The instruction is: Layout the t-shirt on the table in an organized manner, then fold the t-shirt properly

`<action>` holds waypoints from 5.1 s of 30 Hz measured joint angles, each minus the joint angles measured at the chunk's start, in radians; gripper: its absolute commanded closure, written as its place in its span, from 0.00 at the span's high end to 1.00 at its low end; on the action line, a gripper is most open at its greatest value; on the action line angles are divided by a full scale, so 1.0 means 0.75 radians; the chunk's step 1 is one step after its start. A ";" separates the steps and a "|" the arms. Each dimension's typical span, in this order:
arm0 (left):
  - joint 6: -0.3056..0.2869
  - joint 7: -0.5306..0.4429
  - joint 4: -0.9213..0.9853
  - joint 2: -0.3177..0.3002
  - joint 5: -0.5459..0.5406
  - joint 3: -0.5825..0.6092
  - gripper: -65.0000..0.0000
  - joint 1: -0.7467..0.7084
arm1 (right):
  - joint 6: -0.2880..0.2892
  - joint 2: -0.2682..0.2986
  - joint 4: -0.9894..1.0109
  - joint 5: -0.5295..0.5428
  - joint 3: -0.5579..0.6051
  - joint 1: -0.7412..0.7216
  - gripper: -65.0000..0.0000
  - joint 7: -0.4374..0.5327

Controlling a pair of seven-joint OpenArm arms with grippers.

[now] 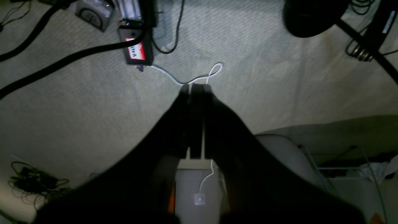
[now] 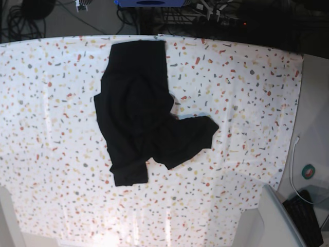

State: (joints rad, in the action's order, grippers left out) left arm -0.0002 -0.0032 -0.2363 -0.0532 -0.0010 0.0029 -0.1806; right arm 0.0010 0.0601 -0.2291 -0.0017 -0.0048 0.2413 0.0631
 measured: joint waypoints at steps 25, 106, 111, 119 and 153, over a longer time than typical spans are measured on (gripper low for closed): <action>-0.006 -0.097 -1.286 -0.325 -0.340 -0.013 0.00 -0.922 | 0.019 -0.116 -1.218 -0.001 -0.463 0.761 0.00 -0.113; -0.010 0.467 -1.834 -0.243 -0.490 -0.650 0.00 -0.337 | 0.168 0.274 -1.062 0.013 -0.046 -0.684 0.00 -0.978; 0.000 0.468 -1.829 -0.245 -0.490 -0.655 0.00 -0.341 | 0.176 0.164 -1.574 0.004 -0.044 -0.394 0.11 -1.152; -0.003 0.473 -1.829 -0.233 -0.494 -0.647 0.00 -0.336 | 0.175 -0.005 -1.748 0.002 0.221 -0.396 0.66 -1.207; -0.004 0.471 -1.545 -0.203 -0.490 -0.170 0.13 -0.045 | -0.166 0.015 -2.085 0.009 -0.090 0.120 0.00 -0.952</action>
State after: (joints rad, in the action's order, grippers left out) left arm -0.0029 0.3500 -1.3949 -0.2058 -0.3683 -0.1249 -0.2146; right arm -0.1234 0.0711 -1.7931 0.0051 -0.0723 0.3309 -0.6510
